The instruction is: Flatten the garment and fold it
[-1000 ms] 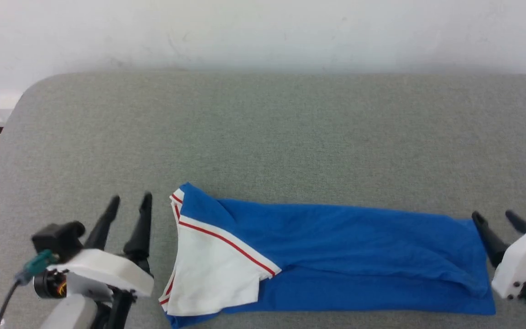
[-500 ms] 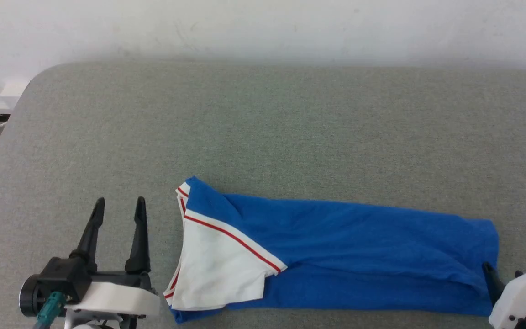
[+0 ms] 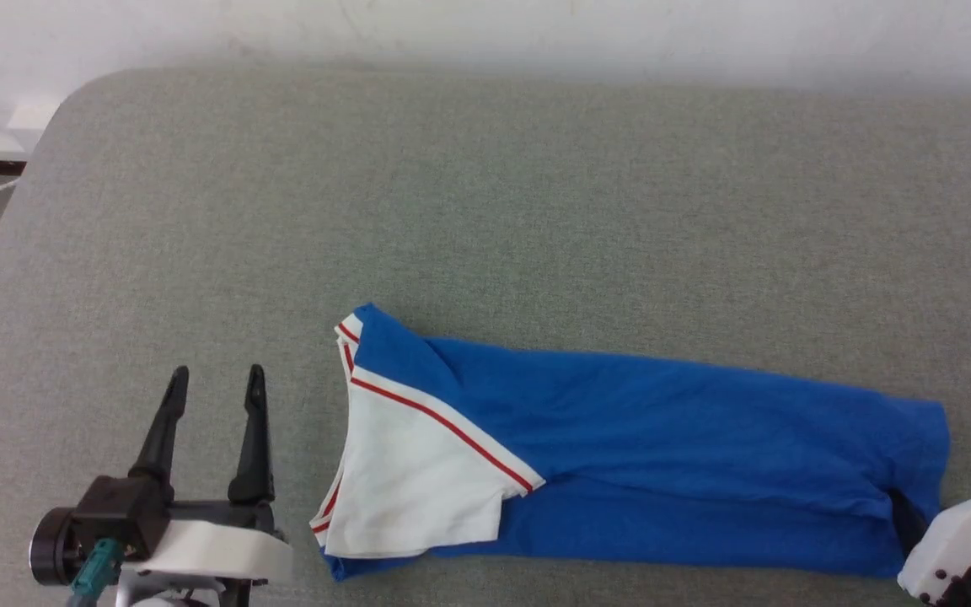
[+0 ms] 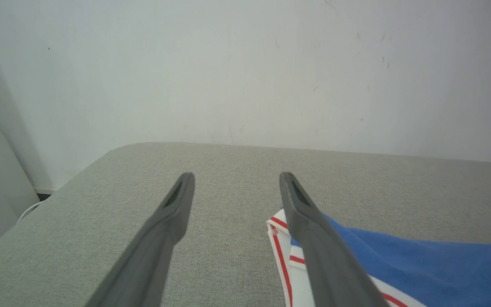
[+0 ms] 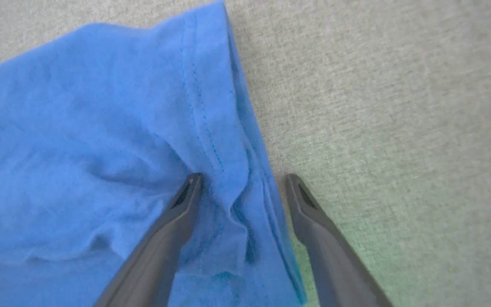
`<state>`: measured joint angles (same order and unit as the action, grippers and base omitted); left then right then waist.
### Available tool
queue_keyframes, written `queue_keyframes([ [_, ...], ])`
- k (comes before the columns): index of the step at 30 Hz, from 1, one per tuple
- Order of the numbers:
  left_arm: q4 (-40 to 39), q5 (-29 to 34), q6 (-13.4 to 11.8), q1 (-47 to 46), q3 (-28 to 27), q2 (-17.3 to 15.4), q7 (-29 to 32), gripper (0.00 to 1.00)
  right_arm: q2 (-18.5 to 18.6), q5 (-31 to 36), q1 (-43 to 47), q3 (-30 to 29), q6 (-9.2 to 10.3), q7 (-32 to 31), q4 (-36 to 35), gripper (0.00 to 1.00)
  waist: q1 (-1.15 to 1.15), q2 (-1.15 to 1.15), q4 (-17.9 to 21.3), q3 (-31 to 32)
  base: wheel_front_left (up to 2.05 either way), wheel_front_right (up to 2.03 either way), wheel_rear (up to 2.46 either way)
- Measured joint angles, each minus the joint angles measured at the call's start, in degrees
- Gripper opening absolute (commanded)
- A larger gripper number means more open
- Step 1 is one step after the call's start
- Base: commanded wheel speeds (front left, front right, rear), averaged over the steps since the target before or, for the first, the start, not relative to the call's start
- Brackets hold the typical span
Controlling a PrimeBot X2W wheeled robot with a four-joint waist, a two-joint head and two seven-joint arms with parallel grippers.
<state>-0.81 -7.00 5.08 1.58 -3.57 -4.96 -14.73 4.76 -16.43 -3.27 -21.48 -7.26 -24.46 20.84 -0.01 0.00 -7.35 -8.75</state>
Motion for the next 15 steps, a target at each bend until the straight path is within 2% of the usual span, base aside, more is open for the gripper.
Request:
queue_keyframes([
  [1, 0.12, 0.00, 0.25, -0.43, -0.24, 0.07, 0.00, 1.00, 0.46, -0.34, -0.18, 0.82, 0.18, -0.07, 0.27, 1.00, 0.00, 0.00, -0.13, -0.38, 0.00, 0.00, 0.00],
  [2, 0.18, 0.02, 0.51, -0.80, -0.54, 0.13, 0.00, 1.00, 0.88, -0.77, -0.30, 1.36, 0.20, -0.13, 0.51, 0.80, 0.00, 0.00, -0.25, -0.70, 0.00, 0.00, 0.00],
  [3, 0.23, 0.10, 0.65, -1.02, -0.71, 0.20, 0.00, 1.00, 1.29, -1.13, -0.32, 1.87, 0.21, -0.12, 0.60, 0.11, 0.00, 0.00, -0.37, -0.97, 0.00, 0.00, 0.00],
  [4, 0.29, 0.12, 0.92, -1.10, -1.01, 0.32, 0.00, 1.00, 1.67, -1.53, -0.32, 2.31, 0.22, -0.12, 0.68, 0.00, -0.01, 0.00, -0.48, -1.18, 0.00, 0.00, 0.00],
  [10, 1.08, 0.07, 1.43, -1.12, -1.76, 1.08, 0.00, 1.00, 1.72, -2.16, -0.98, 4.67, 0.21, 2.56, 1.44, 0.00, 0.01, 0.00, -0.46, -0.62, 0.00, 0.00, 0.00],
  [15, 2.01, 0.19, 1.52, -1.05, -1.67, 1.16, 0.00, 1.00, 2.04, -0.43, -1.06, 3.31, -0.29, 4.82, 2.10, 0.00, 0.02, 0.00, 0.06, 0.85, 0.00, 0.00, 0.00],
])
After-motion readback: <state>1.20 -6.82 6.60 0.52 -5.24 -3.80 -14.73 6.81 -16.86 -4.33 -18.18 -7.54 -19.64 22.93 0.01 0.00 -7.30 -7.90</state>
